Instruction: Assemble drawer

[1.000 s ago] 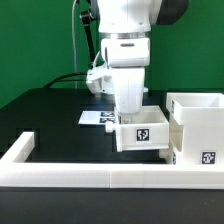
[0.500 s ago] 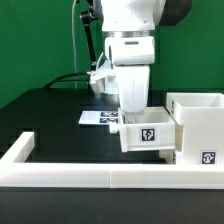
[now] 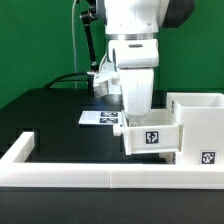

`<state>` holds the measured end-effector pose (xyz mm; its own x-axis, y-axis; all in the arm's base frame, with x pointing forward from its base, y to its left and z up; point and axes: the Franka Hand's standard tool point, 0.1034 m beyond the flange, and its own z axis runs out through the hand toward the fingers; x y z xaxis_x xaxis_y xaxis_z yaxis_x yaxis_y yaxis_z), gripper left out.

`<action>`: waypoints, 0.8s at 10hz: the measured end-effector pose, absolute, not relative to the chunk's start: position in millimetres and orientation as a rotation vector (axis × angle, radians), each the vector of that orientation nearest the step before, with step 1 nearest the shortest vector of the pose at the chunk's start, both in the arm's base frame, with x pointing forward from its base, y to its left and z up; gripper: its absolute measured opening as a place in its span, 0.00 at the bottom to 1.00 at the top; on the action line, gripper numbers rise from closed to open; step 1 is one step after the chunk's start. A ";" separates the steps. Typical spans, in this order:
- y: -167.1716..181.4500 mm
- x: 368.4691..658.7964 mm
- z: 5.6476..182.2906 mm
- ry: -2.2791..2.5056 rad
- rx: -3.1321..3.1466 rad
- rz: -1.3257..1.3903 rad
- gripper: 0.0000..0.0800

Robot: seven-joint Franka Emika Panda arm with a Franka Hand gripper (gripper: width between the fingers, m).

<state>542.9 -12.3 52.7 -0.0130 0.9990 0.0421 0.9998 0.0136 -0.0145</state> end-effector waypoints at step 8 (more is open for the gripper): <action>-8.1 544.1 53.3 -2.203 -2.183 -0.033 0.06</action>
Offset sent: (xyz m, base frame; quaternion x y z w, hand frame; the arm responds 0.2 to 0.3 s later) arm 0.0019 0.0028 0.0003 -0.0047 -0.0053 -0.0004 1.0000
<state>544.1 -8.1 53.3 -0.0086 0.9990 0.0433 0.9999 0.0092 -0.0129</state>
